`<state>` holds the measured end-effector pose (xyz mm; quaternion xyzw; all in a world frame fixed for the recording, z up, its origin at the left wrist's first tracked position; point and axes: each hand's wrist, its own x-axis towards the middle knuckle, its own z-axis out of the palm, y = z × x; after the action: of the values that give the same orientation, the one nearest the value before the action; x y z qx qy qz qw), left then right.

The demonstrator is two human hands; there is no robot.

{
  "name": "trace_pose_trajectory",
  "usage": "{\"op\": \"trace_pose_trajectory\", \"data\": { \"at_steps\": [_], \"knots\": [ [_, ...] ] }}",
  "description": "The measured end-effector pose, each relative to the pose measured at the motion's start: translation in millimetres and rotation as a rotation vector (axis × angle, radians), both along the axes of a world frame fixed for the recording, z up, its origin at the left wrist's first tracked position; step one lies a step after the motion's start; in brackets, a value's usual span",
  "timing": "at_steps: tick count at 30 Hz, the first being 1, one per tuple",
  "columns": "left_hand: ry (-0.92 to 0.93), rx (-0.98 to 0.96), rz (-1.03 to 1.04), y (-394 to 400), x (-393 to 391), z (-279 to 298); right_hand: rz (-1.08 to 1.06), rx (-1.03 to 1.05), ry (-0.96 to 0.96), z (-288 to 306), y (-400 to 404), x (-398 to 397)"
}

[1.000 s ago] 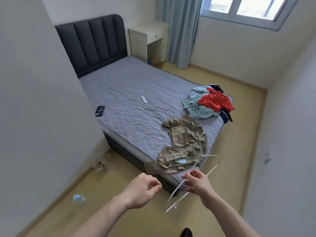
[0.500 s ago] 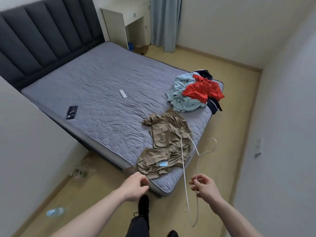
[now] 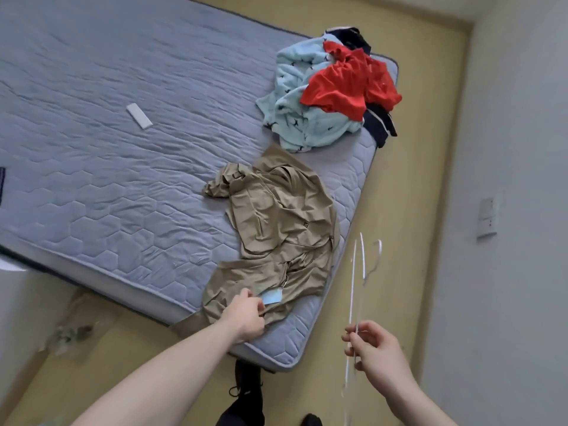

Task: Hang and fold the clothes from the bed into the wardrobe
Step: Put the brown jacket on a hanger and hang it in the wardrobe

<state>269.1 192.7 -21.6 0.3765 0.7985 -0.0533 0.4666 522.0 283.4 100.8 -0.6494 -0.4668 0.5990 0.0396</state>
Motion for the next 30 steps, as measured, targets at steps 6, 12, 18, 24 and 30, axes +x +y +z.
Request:
{"op": "trace_pose_trajectory", "data": {
  "at_steps": [6,12,18,24,30],
  "knots": [
    [0.016,-0.157,-0.071,25.7,-18.6,-114.6,-0.075,-0.029,-0.018,-89.2,-2.8,-26.9],
    [-0.132,-0.066,0.375,21.0,-24.0,-138.1,-0.019,-0.066,-0.103,-103.0,-3.4,-44.2],
    [-0.175,0.357,1.037,18.0,-69.6,-53.8,0.033,-0.062,-0.139,-46.2,13.7,-64.5],
    [-0.458,0.344,1.042,10.6,-104.8,76.7,0.102,-0.069,-0.084,37.3,29.6,-83.4],
    [-0.591,0.57,1.091,25.3,-104.7,244.7,0.286,0.063,-0.077,105.0,53.9,-95.4]
  ]
}}
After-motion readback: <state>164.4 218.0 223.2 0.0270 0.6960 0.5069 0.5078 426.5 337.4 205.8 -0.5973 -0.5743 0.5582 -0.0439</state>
